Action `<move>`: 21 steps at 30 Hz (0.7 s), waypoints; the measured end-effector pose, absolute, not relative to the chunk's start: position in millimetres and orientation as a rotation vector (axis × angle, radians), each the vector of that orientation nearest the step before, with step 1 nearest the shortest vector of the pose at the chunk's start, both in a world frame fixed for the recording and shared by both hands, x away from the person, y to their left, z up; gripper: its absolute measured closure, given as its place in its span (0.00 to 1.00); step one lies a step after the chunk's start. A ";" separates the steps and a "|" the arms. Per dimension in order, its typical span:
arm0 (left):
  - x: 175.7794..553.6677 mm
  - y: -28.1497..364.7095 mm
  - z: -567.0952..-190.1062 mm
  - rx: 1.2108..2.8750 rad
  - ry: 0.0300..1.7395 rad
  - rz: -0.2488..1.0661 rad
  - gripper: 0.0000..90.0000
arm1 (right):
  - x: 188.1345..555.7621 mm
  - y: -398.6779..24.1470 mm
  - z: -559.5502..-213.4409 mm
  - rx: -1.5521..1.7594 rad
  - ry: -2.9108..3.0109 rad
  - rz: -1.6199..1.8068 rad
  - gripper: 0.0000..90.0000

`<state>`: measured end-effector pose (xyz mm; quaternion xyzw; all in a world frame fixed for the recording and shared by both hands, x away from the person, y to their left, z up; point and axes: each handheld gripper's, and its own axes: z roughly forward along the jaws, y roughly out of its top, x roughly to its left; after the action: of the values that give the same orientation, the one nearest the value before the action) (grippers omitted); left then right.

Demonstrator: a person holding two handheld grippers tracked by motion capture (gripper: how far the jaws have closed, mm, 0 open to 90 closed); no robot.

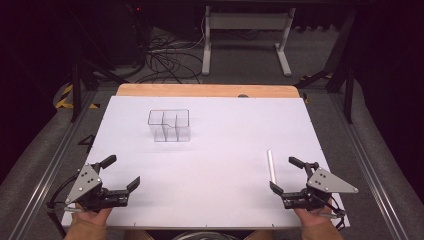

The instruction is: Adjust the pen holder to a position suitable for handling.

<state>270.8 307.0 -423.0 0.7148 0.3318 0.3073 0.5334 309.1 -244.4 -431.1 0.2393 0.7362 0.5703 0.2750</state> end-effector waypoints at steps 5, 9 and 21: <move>272.1 307.2 -422.7 1.705 0.788 0.709 0.04 | 307.8 -244.4 -430.6 0.641 1.972 1.534 0.06; 272.5 307.1 -422.7 1.702 0.788 0.713 0.04 | 308.1 -244.1 -430.7 0.637 1.976 1.529 0.06; 274.0 304.9 -416.4 1.711 0.776 0.696 0.05 | 310.5 -242.6 -431.3 0.623 2.000 1.513 0.06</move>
<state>274.0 304.9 -416.4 0.7195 0.3263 0.2928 0.5386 310.5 -242.6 -431.3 0.2318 0.7441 0.5629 0.2751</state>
